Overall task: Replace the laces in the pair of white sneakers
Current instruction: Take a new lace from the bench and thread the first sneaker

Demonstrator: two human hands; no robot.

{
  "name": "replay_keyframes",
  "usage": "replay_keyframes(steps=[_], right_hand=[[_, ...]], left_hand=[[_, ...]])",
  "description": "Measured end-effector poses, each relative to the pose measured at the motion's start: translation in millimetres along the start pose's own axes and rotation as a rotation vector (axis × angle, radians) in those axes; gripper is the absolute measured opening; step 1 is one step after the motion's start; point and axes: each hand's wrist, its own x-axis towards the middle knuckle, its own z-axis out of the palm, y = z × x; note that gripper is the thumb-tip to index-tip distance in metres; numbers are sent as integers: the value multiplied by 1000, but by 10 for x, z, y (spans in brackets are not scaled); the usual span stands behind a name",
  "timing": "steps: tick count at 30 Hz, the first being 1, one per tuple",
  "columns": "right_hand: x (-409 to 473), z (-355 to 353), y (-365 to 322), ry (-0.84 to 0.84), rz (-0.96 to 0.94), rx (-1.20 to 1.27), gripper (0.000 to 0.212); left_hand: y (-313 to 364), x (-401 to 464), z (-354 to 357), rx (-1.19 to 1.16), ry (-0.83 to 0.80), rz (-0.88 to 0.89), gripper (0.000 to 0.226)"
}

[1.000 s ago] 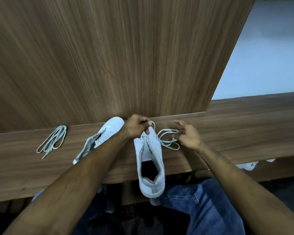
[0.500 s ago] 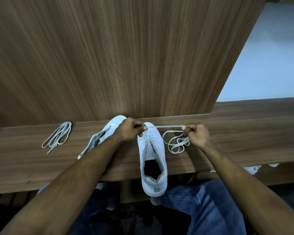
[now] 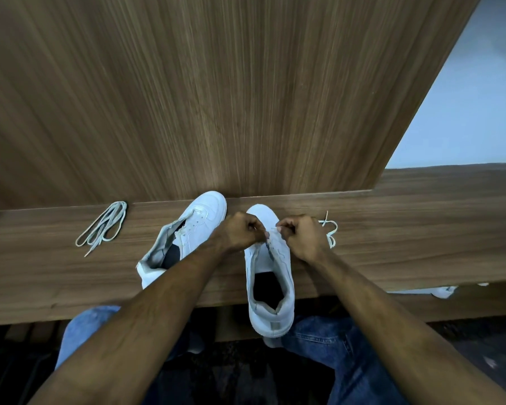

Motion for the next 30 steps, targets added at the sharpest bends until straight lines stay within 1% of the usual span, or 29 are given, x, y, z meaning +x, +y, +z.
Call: replay_keyframes(steps=[2, 4, 9, 11, 14, 17, 20, 23, 27, 30], right_hand=[[6, 24, 69, -7, 47, -52, 19], [9, 35, 93, -22, 56, -95, 19], [47, 90, 71, -55, 4, -170, 22], [61, 95, 66, -51, 4, -184, 23], [100, 102, 66, -59, 0, -179, 23], [131, 96, 62, -57, -9, -203, 22], [163, 111, 47, -74, -63, -212, 21], [218, 135, 73, -80, -92, -143, 15], [267, 158, 137, -97, -3, 86, 9], [275, 186, 181, -101, 30, 174, 6]], left_hand=[[-43, 1, 24, 49, -8, -33, 14], [-43, 16, 43, 28, 0, -82, 12], [-32, 85, 144, -5, 27, -169, 7], [-32, 111, 175, -64, 36, -198, 12], [-31, 116, 193, -155, 52, -233, 13], [-9, 96, 259, -194, 107, -227, 22], [-6, 81, 338, -202, 155, -276, 24], [-29, 70, 393, -106, 213, -288, 24], [-4, 68, 397, -38, 268, -292, 16], [-18, 99, 389, 7, 253, -276, 12]])
